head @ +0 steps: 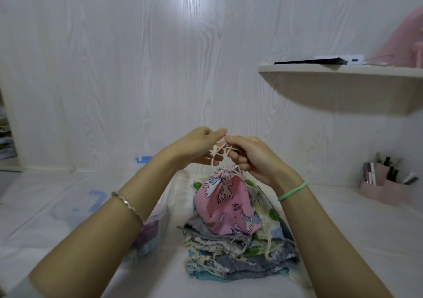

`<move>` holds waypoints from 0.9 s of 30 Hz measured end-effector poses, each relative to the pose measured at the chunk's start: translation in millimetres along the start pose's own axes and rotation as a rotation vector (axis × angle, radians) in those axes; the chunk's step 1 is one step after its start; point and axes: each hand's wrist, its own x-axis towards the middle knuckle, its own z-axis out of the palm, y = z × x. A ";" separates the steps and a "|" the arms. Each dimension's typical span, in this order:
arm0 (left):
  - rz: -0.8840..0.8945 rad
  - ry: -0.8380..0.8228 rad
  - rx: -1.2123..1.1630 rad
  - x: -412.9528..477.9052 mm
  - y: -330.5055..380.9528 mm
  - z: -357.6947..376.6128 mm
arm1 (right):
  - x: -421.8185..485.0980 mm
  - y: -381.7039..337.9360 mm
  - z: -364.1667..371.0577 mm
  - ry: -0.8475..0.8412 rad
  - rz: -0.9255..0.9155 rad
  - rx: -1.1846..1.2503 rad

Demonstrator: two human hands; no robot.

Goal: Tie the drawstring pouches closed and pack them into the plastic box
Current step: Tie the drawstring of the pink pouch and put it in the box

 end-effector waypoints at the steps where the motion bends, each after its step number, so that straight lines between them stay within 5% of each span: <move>1: 0.007 0.019 -0.053 -3.1 -3.6 -0.4 | -0.2 0.9 0.1 0.036 -0.008 -0.005; 8: 0.170 0.242 -0.011 -11.5 -12.4 -0.3 | 2.8 8.6 6.2 0.242 -0.014 0.043; 14: -0.100 -0.122 -0.108 -12.0 -13.9 -9.1 | 1.4 8.2 -0.8 0.242 -0.035 -0.091; 20: -0.154 -0.149 -0.180 -3.4 -15.7 6.4 | 1.3 2.7 0.0 0.209 -0.049 -0.284; 27: -0.312 -0.303 -0.554 -5.9 -11.7 -7.1 | -9.2 -8.7 -22.4 0.078 0.103 -0.290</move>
